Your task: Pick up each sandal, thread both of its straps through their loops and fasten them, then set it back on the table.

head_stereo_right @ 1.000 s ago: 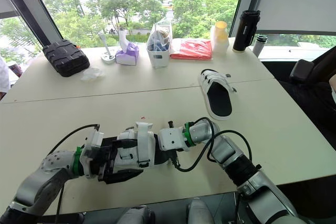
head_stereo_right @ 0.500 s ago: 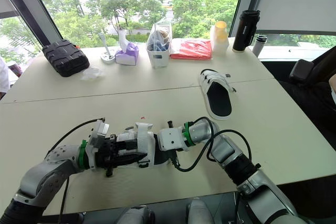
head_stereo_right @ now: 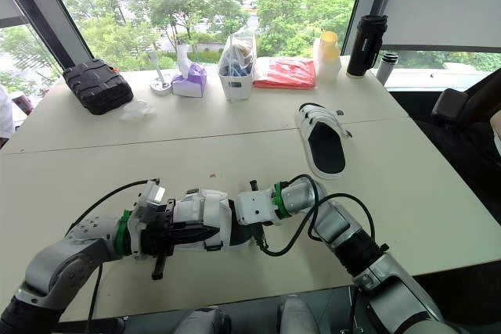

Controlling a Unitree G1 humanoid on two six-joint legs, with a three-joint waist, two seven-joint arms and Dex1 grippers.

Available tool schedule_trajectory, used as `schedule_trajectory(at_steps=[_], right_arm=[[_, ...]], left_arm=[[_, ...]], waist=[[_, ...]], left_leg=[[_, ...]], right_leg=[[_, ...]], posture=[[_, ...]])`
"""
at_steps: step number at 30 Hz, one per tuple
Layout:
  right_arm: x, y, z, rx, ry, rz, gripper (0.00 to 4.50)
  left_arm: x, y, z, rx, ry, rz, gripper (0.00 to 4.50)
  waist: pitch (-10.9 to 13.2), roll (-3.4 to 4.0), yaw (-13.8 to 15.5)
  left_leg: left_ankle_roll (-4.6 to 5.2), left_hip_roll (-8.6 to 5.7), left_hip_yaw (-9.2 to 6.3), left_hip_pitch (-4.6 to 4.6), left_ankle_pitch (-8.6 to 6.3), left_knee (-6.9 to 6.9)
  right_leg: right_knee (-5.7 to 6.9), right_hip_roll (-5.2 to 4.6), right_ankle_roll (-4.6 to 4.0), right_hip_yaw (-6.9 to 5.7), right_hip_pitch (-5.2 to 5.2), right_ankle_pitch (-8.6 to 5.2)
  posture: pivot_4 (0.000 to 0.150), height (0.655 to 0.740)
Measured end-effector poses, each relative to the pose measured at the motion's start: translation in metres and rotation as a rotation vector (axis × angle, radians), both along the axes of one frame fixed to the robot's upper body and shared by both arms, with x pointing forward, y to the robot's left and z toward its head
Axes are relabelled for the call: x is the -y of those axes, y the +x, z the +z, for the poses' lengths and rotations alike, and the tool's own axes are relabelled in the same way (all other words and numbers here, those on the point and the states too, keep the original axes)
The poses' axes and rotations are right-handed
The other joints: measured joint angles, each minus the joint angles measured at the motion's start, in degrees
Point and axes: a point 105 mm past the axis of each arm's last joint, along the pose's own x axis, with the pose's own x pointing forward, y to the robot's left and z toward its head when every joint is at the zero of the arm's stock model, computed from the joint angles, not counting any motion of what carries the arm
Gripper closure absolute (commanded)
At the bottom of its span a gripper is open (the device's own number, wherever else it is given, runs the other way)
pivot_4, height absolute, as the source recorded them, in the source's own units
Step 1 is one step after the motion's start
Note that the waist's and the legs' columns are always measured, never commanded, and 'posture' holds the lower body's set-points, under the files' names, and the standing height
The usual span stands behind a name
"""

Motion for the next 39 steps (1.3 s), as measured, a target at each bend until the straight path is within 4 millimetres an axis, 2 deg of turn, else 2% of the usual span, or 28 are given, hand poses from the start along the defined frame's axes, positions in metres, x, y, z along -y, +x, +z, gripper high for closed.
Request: schedule_trajectory(at_steps=[5, 8, 12, 18, 26, 27, 28, 32, 35, 36, 39], right_arm=[[0.0, 0.0, 0.0, 0.0, 0.001, -0.001, 4.5], [0.0, 0.0, 0.0, 0.001, 0.001, 0.0, 4.5], [0.0, 0.0, 0.0, 0.001, 0.002, -0.002, 4.5], [-0.001, 0.0, 0.0, 0.001, 0.002, -0.001, 4.5], [-0.001, 0.0, 0.0, 0.001, 0.003, -0.001, 4.5], [-0.001, 0.0, 0.0, 0.001, 0.003, -0.001, 4.5], [-0.001, 0.0, 0.0, 0.001, 0.003, -0.001, 4.5], [-0.001, 0.0, 0.0, 0.002, 0.003, -0.001, 4.5], [-0.001, 0.0, 0.0, 0.004, 0.003, 0.002, 4.5], [-0.001, 0.0, 0.0, 0.005, 0.003, 0.003, 4.5], [-0.002, 0.0, 0.0, 0.01, 0.005, 0.01, 4.5]], left_arm=[[-0.001, 0.006, -0.003, 0.118, 0.046, 0.025, 4.48], [-0.003, 0.007, -0.015, 0.147, 0.074, 0.036, 4.48], [-0.002, 0.007, -0.015, 0.213, 0.077, 0.025, 4.48], [-0.001, -0.006, -0.021, 0.178, 0.075, -0.027, 4.48], [-0.002, -0.008, -0.022, 0.229, 0.118, -0.05, 4.48], [-0.002, -0.008, -0.022, 0.229, 0.117, -0.049, 3.94], [-0.002, -0.007, -0.022, 0.226, 0.117, -0.045, 3.72], [-0.005, -0.006, -0.017, 0.206, 0.092, -0.014, 1.75], [-0.011, -0.003, -0.004, 0.215, 0.055, 0.05, 0.28], [-0.013, -0.002, 0.0, 0.221, 0.045, 0.068, 0.05], [-0.019, -0.011, 0.011, 0.232, 0.03, 0.091, 0.05]], waist=[[0.0, 0.0, 0.02], [0.0, 0.0, 0.01], [0.0, 0.01, 0.08], [0.0, 0.01, 0.04], [0.0, 0.01, 0.03], [0.0, 0.01, 0.03], [0.0, 0.01, 0.02], [0.0, 0.0, 0.02], [0.01, 0.01, 0.01], [0.01, 0.01, 0.03], [0.02, -0.01, -0.12]], left_leg=[[0.0, 0.02, 0.01, 0.0, 0.0, -0.01], [0.0, 0.02, 0.01, 0.0, 0.0, -0.01], [0.0, 0.03, 0.01, 0.0, 0.0, -0.01], [0.0, 0.05, 0.01, 0.0, 0.0, -0.01], [0.0, 0.08, 0.0, 0.0, 0.0, -0.02], [0.0, 0.08, 0.0, 0.0, 0.0, -0.02], [0.0, 0.08, 0.0, 0.0, 0.0, -0.02], [0.0, 0.09, -0.01, 0.0, 0.0, -0.01], [0.0, 0.1, -0.02, 0.0, 0.0, -0.01], [0.0, 0.1, -0.02, 0.0, 0.0, -0.01], [0.0, 0.11, -0.01, -0.02, 0.0, -0.03]], right_leg=[[0.0, 0.01, -0.04, 0.0, 0.0, 0.01], [-0.01, 0.01, -0.05, 0.01, -0.01, 0.02], [-0.01, 0.02, -0.03, 0.0, -0.01, 0.0], [-0.01, 0.04, -0.03, 0.0, -0.02, 0.0], [-0.01, 0.07, -0.02, 0.0, -0.02, -0.02], [-0.01, 0.07, -0.02, 0.0, -0.02, -0.02], [-0.01, 0.07, -0.02, 0.0, -0.02, -0.03], [0.0, 0.08, 0.01, -0.01, -0.02, -0.04], [0.0, 0.08, 0.06, -0.01, -0.02, -0.08], [-0.01, 0.08, 0.07, -0.01, -0.03, -0.08], [-0.02, 0.08, 0.05, 0.0, -0.06, -0.08]], posture=[[0.15, 0.74], [0.15, 0.74], [0.15, 0.74], [0.15, 0.74], [0.15, 0.74], [0.15, 0.74], [0.15, 0.74], [0.15, 0.74], [0.15, 0.74], [0.15, 0.74], [0.15, 0.74]])
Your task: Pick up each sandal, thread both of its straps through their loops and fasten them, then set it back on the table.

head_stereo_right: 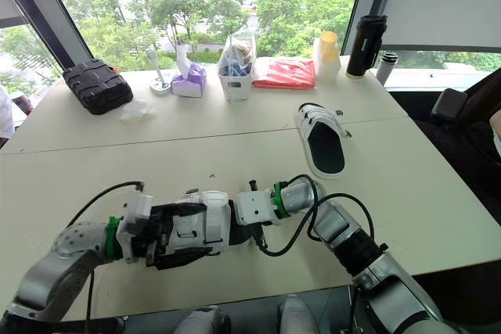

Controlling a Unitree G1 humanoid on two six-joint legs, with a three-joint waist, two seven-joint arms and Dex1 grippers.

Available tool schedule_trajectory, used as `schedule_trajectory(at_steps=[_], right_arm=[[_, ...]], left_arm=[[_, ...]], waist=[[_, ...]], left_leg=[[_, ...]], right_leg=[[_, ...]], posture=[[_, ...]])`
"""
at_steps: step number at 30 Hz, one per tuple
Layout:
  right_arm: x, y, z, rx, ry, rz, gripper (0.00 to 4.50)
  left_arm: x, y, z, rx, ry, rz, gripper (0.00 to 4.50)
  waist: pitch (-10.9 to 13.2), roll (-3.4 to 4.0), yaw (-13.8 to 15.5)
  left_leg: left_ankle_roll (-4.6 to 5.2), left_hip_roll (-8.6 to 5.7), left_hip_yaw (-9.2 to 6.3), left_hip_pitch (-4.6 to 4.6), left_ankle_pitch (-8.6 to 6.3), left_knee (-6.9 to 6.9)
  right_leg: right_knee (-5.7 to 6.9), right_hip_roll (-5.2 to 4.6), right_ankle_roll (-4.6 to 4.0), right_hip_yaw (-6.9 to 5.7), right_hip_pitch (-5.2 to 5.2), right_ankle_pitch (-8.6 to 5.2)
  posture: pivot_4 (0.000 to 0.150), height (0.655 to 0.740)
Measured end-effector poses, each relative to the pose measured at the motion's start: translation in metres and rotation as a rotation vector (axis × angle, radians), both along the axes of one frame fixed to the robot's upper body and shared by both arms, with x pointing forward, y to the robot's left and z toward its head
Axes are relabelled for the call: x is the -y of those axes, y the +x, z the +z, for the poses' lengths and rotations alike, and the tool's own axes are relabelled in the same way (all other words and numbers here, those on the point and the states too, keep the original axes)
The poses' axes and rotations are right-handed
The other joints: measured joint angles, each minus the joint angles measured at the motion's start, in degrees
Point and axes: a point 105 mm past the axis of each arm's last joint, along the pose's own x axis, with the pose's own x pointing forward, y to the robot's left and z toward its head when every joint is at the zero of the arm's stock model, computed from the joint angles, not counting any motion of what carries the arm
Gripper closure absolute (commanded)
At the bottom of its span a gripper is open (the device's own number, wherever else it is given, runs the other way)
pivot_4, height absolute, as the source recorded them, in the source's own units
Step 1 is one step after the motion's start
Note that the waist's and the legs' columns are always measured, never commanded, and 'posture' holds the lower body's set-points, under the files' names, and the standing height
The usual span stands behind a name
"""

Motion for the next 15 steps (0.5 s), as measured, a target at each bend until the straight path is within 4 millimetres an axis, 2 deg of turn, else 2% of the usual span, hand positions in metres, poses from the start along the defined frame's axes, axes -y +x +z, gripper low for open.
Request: schedule_trajectory(at_steps=[4, 7, 15], right_arm=[[0.0, 0.0, 0.0, 0.001, -0.002, 0.0, 4.5], [0.001, 0.001, 0.0, 0.001, -0.003, 0.0, 4.5], [0.001, 0.001, 0.0, 0.002, -0.003, 0.0, 4.5]], left_arm=[[-0.008, -0.015, -0.003, -0.031, 0.039, 0.003, 0.05], [-0.013, -0.027, -0.016, -0.074, 0.089, -0.009, 0.05], [-0.018, -0.04, -0.047, -0.116, 0.158, -0.034, 0.05]], waist=[[0.01, 0.02, 0.1], [0.03, 0.0, 0.22], [0.04, 0.0, 0.28]], left_leg=[[0.0, 0.0, 0.01, 0.0, 0.0, 0.0], [0.0, 0.0, 0.01, -0.01, 0.0, 0.0], [0.0, 0.01, 0.01, -0.02, 0.0, 0.0]], right_leg=[[0.0, 0.0, -0.03, 0.0, 0.0, -0.03], [-0.01, 0.0, -0.2, -0.01, 0.0, -0.14], [-0.01, 0.0, -0.23, -0.04, 0.0, -0.14]], posture=[[0.15, 0.74], [0.15, 0.74], [0.15, 0.74]])
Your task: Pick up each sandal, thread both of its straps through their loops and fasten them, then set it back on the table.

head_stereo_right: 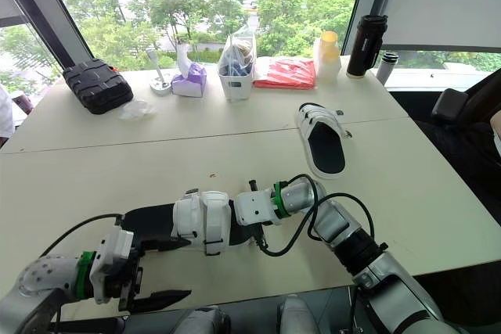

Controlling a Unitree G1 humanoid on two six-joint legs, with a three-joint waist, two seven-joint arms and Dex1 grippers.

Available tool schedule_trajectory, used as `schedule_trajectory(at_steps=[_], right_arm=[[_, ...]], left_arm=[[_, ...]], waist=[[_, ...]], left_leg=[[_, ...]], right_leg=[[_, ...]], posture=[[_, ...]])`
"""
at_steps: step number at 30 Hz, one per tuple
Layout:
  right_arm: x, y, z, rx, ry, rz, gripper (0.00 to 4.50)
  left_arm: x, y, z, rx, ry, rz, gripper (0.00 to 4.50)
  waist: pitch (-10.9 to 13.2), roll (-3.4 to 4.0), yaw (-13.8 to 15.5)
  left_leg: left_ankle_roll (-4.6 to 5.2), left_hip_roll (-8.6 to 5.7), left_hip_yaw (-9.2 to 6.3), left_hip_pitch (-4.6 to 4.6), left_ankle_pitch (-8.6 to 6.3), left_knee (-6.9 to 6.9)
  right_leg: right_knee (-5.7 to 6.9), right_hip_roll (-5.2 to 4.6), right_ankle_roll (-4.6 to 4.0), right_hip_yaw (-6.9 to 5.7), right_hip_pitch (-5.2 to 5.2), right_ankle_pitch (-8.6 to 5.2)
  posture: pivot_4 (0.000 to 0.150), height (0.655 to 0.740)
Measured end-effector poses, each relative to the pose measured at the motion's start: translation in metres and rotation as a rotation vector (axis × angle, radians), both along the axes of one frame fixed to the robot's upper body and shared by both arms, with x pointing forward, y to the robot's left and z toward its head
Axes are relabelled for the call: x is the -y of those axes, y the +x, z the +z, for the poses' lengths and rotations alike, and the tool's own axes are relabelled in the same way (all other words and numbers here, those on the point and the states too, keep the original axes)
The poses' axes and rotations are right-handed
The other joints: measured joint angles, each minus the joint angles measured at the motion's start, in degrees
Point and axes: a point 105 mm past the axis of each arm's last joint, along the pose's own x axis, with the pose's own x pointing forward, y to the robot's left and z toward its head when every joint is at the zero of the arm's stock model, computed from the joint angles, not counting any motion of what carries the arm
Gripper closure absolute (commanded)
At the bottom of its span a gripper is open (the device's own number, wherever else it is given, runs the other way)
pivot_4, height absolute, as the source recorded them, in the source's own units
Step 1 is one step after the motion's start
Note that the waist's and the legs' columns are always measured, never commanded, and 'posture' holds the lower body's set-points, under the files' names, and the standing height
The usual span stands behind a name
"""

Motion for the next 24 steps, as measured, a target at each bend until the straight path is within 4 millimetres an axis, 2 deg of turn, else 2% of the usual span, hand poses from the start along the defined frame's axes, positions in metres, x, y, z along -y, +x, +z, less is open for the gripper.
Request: schedule_trajectory(at_steps=[6, 12, 17, 21, 24], right_arm=[[0.0, 0.0, 0.0, 0.0, 0.0, 0.0, 4.5], [0.001, 0.001, 0.0, -0.001, -0.001, -0.008, 4.5], [0.001, 0.001, 0.0, -0.001, -0.001, -0.011, 4.5], [0.001, 0.001, 0.0, -0.001, 0.0, -0.01, 4.5], [0.0, 0.0, 0.0, -0.001, 0.002, -0.008, 4.5]], left_arm=[[0.008, 0.006, -0.012, -0.012, -0.004, -0.012, 0.05], [0.029, 0.016, -0.011, -0.019, -0.077, -0.004, 0.05], [0.032, 0.016, -0.011, -0.029, -0.082, -0.008, 0.05], [0.033, 0.021, -0.011, -0.038, -0.078, 0.011, 1.81], [0.036, 0.023, -0.012, -0.052, -0.084, 0.018, 3.43]], waist=[[0.0, 0.01, 0.0], [-0.01, 0.0, 0.18], [-0.01, 0.01, 0.19], [0.0, 0.01, 0.17], [0.0, 0.02, 0.04]], left_leg=[[0.0, 0.01, -0.01, 0.0, 0.0, 0.0], [0.0, 0.0, -0.03, 0.0, 0.0, 0.02], [0.0, 0.0, -0.04, 0.0, 0.0, 0.02], [0.0, 0.0, -0.05, 0.0, 0.0, 0.02], [0.0, 0.0, -0.05, -0.01, 0.0, 0.0]], right_leg=[[0.0, 0.0, 0.0, -0.01, 0.0, 0.01], [0.01, -0.01, 0.0, -0.04, 0.02, 0.03], [0.02, -0.01, 0.0, -0.04, 0.02, 0.02], [0.02, 0.0, 0.0, -0.06, 0.02, 0.02], [0.01, 0.0, 0.0, -0.06, 0.01, 0.02]], posture=[[0.15, 0.74], [0.15, 0.74], [0.15, 0.74], [0.15, 0.74], [0.15, 0.74]])
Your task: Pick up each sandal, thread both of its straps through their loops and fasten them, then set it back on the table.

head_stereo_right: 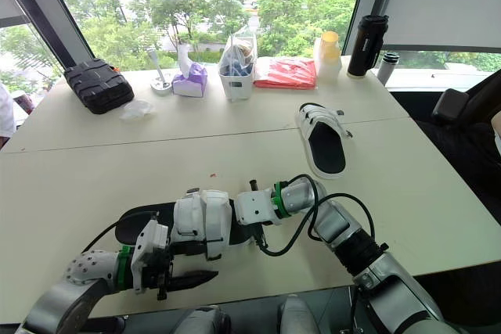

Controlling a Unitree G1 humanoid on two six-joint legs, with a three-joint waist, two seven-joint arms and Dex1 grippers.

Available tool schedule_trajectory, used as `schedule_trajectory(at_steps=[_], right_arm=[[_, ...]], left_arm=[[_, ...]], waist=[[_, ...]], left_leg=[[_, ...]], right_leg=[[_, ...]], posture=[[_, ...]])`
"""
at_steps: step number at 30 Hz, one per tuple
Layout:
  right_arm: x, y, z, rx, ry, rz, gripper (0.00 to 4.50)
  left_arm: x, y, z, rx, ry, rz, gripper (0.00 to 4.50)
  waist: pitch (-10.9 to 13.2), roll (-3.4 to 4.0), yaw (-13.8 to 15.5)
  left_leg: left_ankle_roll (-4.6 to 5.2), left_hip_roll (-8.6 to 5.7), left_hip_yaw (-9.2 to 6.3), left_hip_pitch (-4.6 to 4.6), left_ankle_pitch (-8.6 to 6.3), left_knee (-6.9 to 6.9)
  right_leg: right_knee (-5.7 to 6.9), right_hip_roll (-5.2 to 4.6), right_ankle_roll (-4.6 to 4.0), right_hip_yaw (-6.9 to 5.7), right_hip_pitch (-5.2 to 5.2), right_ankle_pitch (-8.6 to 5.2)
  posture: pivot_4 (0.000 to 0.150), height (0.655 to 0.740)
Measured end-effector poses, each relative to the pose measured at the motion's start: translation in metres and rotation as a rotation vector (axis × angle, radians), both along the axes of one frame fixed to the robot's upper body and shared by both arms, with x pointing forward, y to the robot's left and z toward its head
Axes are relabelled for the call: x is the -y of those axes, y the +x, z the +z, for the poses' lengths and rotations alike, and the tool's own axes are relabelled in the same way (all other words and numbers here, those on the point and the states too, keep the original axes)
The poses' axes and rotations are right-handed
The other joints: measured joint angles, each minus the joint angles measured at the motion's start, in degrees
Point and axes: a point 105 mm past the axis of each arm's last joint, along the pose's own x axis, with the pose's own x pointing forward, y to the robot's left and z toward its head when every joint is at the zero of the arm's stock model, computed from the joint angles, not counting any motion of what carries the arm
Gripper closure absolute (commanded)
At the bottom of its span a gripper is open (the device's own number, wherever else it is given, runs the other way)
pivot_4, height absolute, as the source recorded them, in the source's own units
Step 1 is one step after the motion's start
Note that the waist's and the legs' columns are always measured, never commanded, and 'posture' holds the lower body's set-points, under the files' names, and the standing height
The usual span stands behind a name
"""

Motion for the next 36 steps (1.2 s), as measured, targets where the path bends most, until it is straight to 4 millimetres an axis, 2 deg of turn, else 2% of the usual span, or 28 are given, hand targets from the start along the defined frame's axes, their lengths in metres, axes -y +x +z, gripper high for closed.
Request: schedule_trajectory(at_steps=[2, 3, 12, 19, 26, 33, 36], right_arm=[[0.0, 0.0, 0.0, 0.0, 0.0, 0.0, 4.5], [0.0, 0.0, 0.0, -0.001, -0.001, -0.001, 4.5], [0.0, 0.0, 0.0, -0.003, -0.001, -0.004, 4.5], [-0.001, -0.001, 0.0, 0.0, 0.003, 0.0, 4.5], [-0.003, -0.004, 0.0, 0.0, 0.003, 0.015, 4.5], [-0.003, -0.004, 0.001, 0.0, 0.0, 0.021, 4.5], [-0.002, -0.004, 0.001, 0.0, 0.0, 0.016, 4.5]], left_arm=[[0.004, 0.0, -0.001, -0.01, -0.008, -0.001, 4.36], [0.003, 0.001, -0.003, -0.017, -0.008, 0.007, 4.45], [0.003, 0.002, -0.008, -0.114, -0.005, 0.028, 4.45], [-0.012, -0.042, -0.018, -0.341, 0.089, -0.104, 4.45], [-0.02, -0.054, -0.012, -0.312, 0.146, -0.185, 4.45], [-0.019, -0.053, -0.003, -0.247, 0.039, -0.165, 4.45], [-0.022, -0.049, 0.012, -0.221, -0.032, -0.133, 4.45]], waist=[[0.0, 0.0, 0.01], [0.0, 0.0, 0.05], [0.0, 0.0, 0.04], [0.06, 0.11, -0.2], [0.05, 0.12, -0.44], [0.06, 0.1, -0.22], [0.08, 0.06, -0.1]], left_leg=[[0.0, 0.0, 0.0, -0.01, 0.0, 0.0], [0.0, 0.0, -0.01, 0.0, 0.0, 0.0], [0.0, 0.0, 0.0, 0.0, 0.0, 0.0], [0.07, 0.01, 0.02, -0.05, -0.04, -0.05], [0.19, 0.06, 0.06, -0.01, -0.12, -0.14], [0.3, 0.06, 0.04, -0.05, -0.19, -0.2], [0.29, 0.07, 0.03, -0.05, -0.19, -0.18]], right_leg=[[0.0, 0.0, -0.01, 0.0, 0.0, 0.01], [0.0, 0.0, -0.01, -0.01, 0.0, 0.0], [0.0, 0.0, 0.01, 0.0, 0.0, -0.01], [-0.04, 0.0, -0.01, 0.01, -0.07, -0.03], [-0.04, 0.02, -0.22, -0.01, -0.11, -0.13], [-0.04, 0.02, -0.38, -0.02, -0.18, -0.11], [-0.04, 0.02, -0.26, -0.03, -0.16, -0.19]], posture=[[0.15, 0.74], [0.15, 0.74], [0.15, 0.74], [0.15, 0.74], [0.15, 0.74], [0.15, 0.74], [0.15, 0.74]])
